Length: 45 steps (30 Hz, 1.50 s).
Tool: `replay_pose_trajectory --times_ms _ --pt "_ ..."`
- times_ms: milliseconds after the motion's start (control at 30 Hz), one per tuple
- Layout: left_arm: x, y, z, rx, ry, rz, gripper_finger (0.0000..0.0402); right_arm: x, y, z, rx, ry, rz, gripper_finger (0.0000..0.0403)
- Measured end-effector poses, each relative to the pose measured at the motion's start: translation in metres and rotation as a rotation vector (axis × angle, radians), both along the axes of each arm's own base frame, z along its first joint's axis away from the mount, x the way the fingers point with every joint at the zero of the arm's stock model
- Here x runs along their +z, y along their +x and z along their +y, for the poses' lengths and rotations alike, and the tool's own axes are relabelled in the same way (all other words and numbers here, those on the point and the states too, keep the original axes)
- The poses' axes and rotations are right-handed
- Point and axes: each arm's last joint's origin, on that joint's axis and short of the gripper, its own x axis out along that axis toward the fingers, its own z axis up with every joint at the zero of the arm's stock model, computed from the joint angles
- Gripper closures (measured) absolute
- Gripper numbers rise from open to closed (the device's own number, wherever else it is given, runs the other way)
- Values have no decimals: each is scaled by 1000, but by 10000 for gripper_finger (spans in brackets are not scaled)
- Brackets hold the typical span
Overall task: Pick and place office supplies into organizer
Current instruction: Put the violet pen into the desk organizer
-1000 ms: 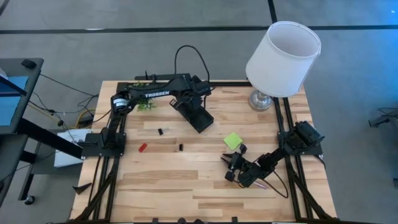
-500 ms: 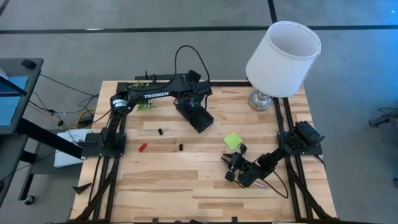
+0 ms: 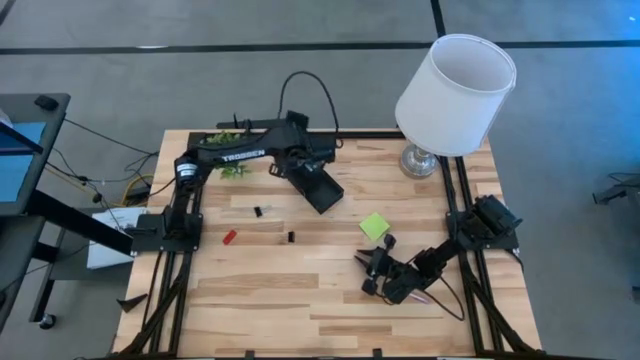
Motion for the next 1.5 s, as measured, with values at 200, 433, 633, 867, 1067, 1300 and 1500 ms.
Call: replay_pose_trajectory --times_ms 200,433,633,867,1067,1300,1500 --pt "82 -33 -15 142 -190 -482 294 14 14 18 91 -101 10 321" --pt "130 -83 -40 241 -347 -779 294 50 8 35 140 -99 17 321" --pt "121 -105 -77 166 -450 -779 294 102 -34 48 171 88 -48 321" --pt "70 -111 -131 -74 -534 -801 294 107 -77 78 263 114 -123 321" --pt "30 -135 -160 -149 -630 -890 294 76 -90 80 197 56 -104 321" --pt "-7 -168 -173 -124 -677 -911 294 49 -101 74 125 221 59 321" --pt "-21 -180 -175 -123 -703 -945 294 47 -109 73 99 241 65 321"
